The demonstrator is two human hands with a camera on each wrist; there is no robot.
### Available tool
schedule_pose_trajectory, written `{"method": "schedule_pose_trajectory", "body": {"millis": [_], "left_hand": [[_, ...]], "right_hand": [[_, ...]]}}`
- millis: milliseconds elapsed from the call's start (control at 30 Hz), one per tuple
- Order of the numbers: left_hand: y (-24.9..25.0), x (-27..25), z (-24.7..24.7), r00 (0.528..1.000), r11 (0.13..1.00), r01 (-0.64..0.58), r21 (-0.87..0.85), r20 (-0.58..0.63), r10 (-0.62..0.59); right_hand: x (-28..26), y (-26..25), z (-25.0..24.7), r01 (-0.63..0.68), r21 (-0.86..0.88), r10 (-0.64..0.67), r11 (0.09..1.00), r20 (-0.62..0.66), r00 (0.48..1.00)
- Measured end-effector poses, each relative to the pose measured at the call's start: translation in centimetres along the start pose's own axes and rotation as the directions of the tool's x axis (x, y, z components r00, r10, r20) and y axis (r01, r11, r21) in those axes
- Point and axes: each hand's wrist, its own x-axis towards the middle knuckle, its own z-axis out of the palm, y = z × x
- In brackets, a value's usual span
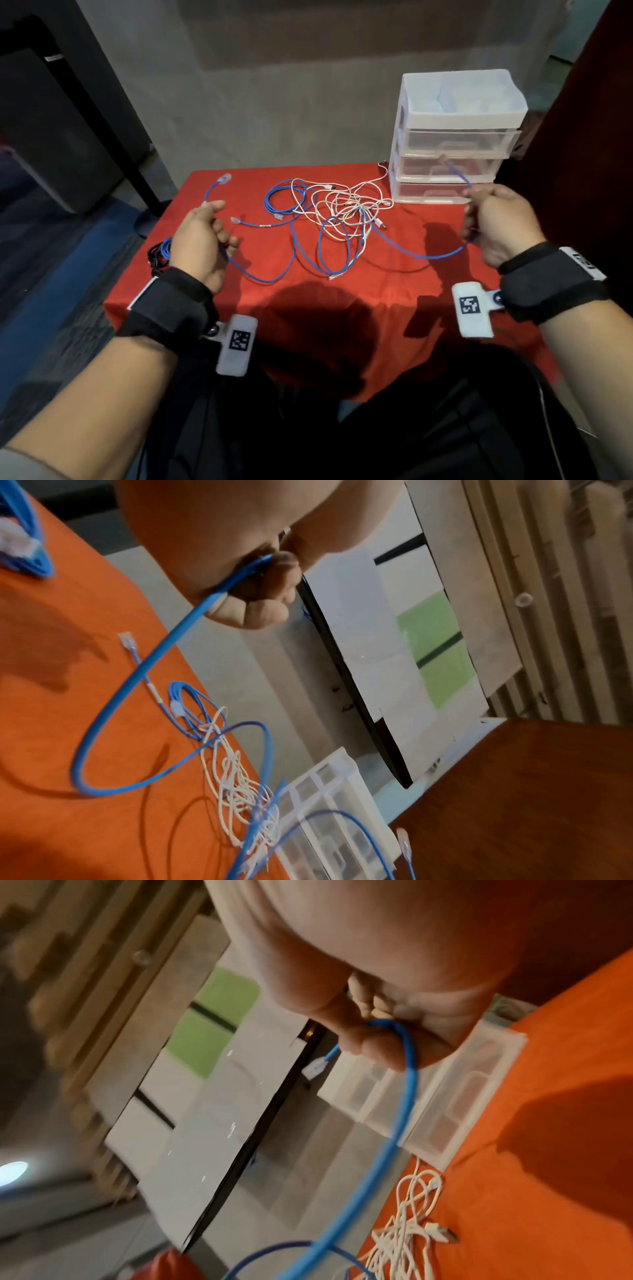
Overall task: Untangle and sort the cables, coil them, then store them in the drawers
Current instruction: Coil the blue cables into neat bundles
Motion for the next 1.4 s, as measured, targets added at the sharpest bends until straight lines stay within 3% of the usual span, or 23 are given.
{"method": "schedule_pose_trajectory", "body": {"millis": [133, 233, 267, 300, 367, 400, 467, 500, 567, 667, 733, 833, 933, 1000, 1067, 1133, 1233, 1300, 1400], "left_hand": [[-0.8, 1.1, -1.4, 0.998, 0.996, 0.052, 0.068, 0.024, -0.053], [-1.8, 1.8, -1.1, 0.992, 0.953, 0.129, 0.275, -0.027, -0.127], [-2.4, 2.2, -1.2, 0.992, 0.915, 0.120, 0.385, -0.082, -0.096], [-3.0, 2.4, -1.3, 0.990, 0.865, 0.057, 0.498, -0.138, 0.014], [-4.1, 0.9, 0.0, 0.968, 0.808, -0.152, 0.569, -0.079, 0.238], [-4.5, -0.7, 1.2, 0.957, 0.810, -0.244, 0.533, -0.001, 0.289], [-5.4, -4.2, 3.9, 0.969, 0.866, -0.232, 0.442, 0.182, 0.167], [-5.7, -5.5, 5.3, 0.969, 0.897, -0.126, 0.424, 0.246, 0.020], [-6.3, -6.3, 7.1, 0.925, 0.912, 0.085, 0.402, 0.309, -0.222], [-5.5, -5.6, 7.8, 0.896, 0.949, 0.207, 0.238, 0.342, -0.282], [-4.9, -5.5, 7.6, 0.893, 0.958, 0.162, 0.238, 0.377, -0.245], [-4.4, -5.8, 7.6, 0.874, 0.944, -0.046, 0.326, 0.472, -0.120], [-4.0, -6.1, 7.3, 0.844, 0.930, -0.209, 0.302, 0.537, 0.015], [-4.0, -6.2, 7.1, 0.847, 0.923, -0.248, 0.294, 0.528, 0.060], [-4.0, -6.1, 6.8, 0.859, 0.918, -0.244, 0.314, 0.509, 0.055], [-4.2, -6.3, 6.5, 0.864, 0.918, -0.187, 0.350, 0.503, -0.016], [-3.7, -6.7, 6.2, 0.851, 0.924, 0.014, 0.383, 0.481, -0.212], [-2.9, -6.9, 6.2, 0.798, 0.923, 0.156, 0.353, 0.505, -0.328], [-1.4, -6.9, 6.3, 0.683, 0.888, 0.341, 0.308, 0.568, -0.460]], "right_hand": [[0.6, 0.1, -1.5, -0.002, 0.129, 0.002, 0.992, -0.005, 1.000], [-0.4, 0.2, -0.6, 0.004, 0.173, -0.015, 0.985, 0.059, 0.998], [-0.9, 0.2, -0.1, -0.001, 0.193, -0.015, 0.981, 0.081, 0.997], [-1.4, 0.1, 0.5, -0.006, 0.216, -0.017, 0.976, 0.105, 0.994], [-2.6, -0.1, 1.6, -0.020, 0.270, -0.023, 0.963, 0.156, 0.988], [-3.2, -0.1, 2.2, -0.033, 0.298, -0.025, 0.954, 0.187, 0.982], [-4.6, -0.2, 3.1, -0.066, 0.342, -0.026, 0.937, 0.256, 0.966], [-5.4, -0.2, 3.5, -0.083, 0.356, -0.027, 0.931, 0.294, 0.955], [-6.7, -0.1, 4.2, -0.111, 0.364, -0.036, 0.925, 0.374, 0.927], [-8.3, 0.1, 4.8, -0.110, 0.328, -0.059, 0.938, 0.466, 0.883], [-8.8, 0.4, 4.9, -0.052, 0.267, -0.083, 0.962, 0.468, 0.880], [-8.3, 0.9, 4.6, 0.182, 0.056, -0.190, 0.982, 0.355, 0.915], [-7.4, 1.9, 4.1, 0.413, -0.220, -0.319, 0.884, 0.363, 0.876], [-7.6, 2.6, 4.2, 0.440, -0.276, -0.297, 0.855, 0.435, 0.850], [-8.2, 2.8, 4.5, 0.400, -0.249, -0.240, 0.882, 0.494, 0.836], [-8.8, 2.5, 4.9, 0.343, -0.198, -0.192, 0.918, 0.536, 0.822], [-9.2, 1.7, 5.4, 0.323, -0.181, -0.166, 0.929, 0.576, 0.800], [-9.5, 1.1, 5.6, 0.369, -0.213, -0.175, 0.905, 0.604, 0.778], [-9.9, 0.4, 5.8, 0.452, -0.244, -0.197, 0.858, 0.655, 0.729]]}}
